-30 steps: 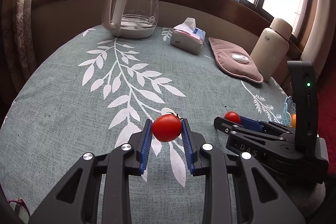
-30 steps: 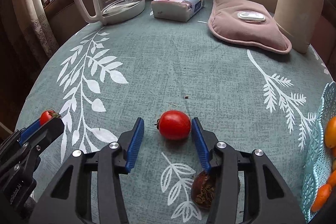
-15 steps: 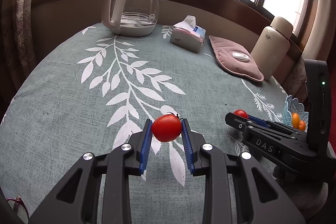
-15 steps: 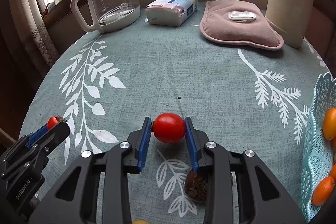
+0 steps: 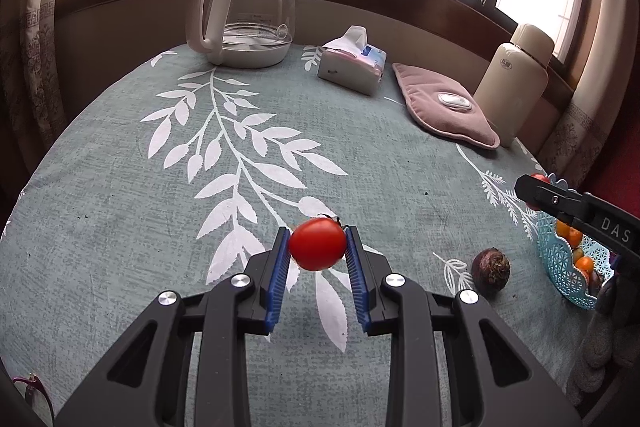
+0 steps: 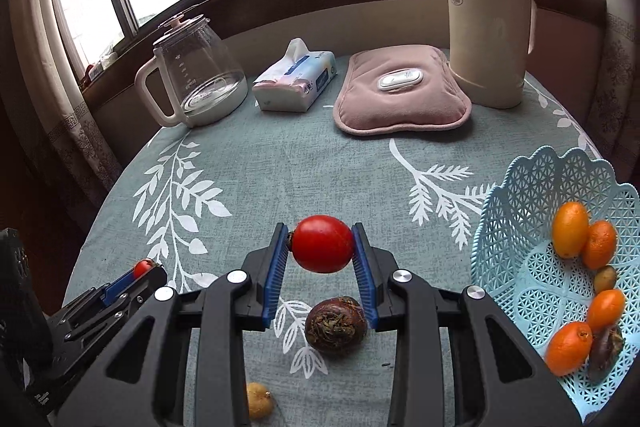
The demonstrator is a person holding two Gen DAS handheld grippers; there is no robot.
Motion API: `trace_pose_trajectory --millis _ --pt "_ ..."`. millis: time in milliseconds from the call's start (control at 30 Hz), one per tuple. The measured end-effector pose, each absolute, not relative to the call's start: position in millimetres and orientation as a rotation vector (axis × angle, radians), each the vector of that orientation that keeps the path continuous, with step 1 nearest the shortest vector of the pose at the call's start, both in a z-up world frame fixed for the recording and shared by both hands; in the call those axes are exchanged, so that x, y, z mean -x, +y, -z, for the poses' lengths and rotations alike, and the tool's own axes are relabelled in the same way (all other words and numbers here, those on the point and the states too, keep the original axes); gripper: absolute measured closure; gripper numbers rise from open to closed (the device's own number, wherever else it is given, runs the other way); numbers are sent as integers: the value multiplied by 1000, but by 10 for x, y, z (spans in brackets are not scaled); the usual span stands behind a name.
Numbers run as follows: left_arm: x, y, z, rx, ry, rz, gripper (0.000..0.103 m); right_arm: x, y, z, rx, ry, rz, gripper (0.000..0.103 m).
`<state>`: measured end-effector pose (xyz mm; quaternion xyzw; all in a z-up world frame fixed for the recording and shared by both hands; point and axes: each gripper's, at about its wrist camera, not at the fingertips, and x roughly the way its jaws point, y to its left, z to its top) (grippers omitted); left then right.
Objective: Organize fruits
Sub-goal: 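Carry the tomato into the basket and open the right tool while the left tool opens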
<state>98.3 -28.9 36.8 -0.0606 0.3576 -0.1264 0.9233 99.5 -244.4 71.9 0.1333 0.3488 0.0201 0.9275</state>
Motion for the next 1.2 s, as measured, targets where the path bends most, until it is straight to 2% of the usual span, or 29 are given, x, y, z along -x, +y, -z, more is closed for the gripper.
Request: trace_pose_trajectory --millis 367,800,833,967,1200 --pt "-977 -320 -358 110 737 259 75 -614 -3087 -712 -347 683 115 70" --pt "-978 -403 -318 80 747 266 75 -382 -3429 -403 -414 761 167 68" --pt "-980 -405 -314 83 751 270 75 -372 -3443 -390 -421 761 169 67" --pt "-977 -416 -310 92 754 286 75 -296 -3522 -392 -454 727 192 39" --pt "-957 -447 -314 77 749 289 75 -184 -3586 -423 -456 694 210 38"
